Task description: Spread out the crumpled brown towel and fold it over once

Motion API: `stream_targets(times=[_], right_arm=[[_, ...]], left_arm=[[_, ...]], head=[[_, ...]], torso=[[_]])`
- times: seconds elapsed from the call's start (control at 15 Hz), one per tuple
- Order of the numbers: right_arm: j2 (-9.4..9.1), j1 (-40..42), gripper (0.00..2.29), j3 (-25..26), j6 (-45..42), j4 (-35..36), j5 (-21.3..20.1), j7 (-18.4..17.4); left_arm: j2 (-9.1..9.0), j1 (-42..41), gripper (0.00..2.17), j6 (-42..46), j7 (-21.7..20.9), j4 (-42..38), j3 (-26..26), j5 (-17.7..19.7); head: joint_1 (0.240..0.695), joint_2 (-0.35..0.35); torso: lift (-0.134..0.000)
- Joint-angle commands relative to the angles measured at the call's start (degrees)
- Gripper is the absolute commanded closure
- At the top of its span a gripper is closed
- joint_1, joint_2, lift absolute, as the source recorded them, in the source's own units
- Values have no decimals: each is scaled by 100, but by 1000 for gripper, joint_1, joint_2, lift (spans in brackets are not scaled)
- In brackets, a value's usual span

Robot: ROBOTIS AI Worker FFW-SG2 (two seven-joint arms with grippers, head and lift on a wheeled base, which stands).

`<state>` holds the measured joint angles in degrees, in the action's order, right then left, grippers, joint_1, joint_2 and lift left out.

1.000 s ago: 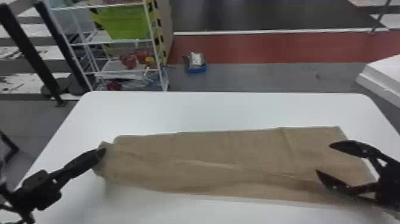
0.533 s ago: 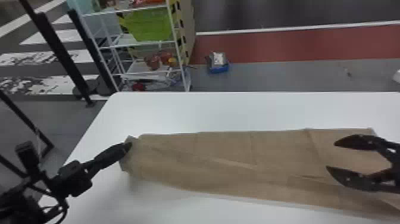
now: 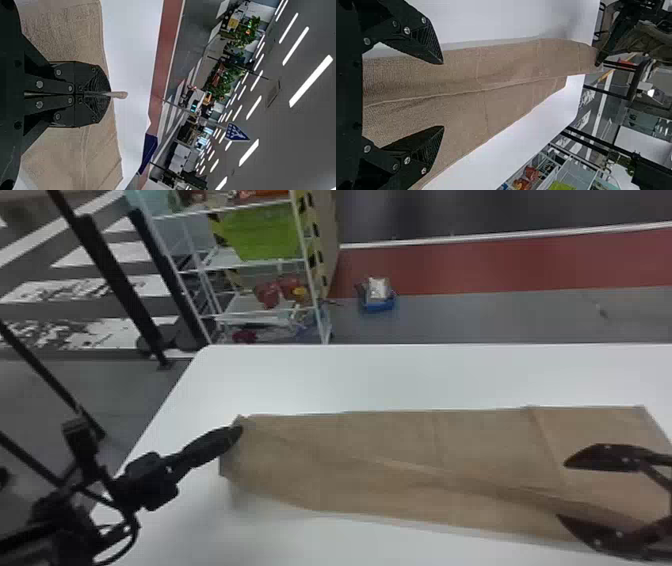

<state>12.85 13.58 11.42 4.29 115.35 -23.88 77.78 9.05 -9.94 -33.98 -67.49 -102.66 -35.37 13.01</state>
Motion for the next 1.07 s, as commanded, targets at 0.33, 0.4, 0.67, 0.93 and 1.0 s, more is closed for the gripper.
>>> stream_targets(times=[0.33, 0.4, 0.67, 0.93, 1.0], right_arm=[[59, -373, 586, -236, 745, -294, -478, 54], [59, -470, 586, -351, 780, -381, -495, 54], [33, -866, 589, -728, 973, -900, -689, 54], [42, -1041, 680, -1001, 1114, -1216, -785, 54], [33, -1068, 701, -1027, 1131, -1252, -803, 54]], left_arm=[[-27, 10, 1430, -26, 70, -8, 170, -211], [-18, 10, 1430, -26, 70, -8, 179, -211], [-18, 10, 1430, -26, 78, -17, 188, -238], [-9, 19, 1430, -26, 78, 1, 188, -247], [-9, 19, 1430, -26, 78, 1, 188, -255]], head=[[695, 191], [695, 186], [695, 197], [695, 215], [695, 217]], torso=[[-123], [-123], [-123], [-123], [-123]])
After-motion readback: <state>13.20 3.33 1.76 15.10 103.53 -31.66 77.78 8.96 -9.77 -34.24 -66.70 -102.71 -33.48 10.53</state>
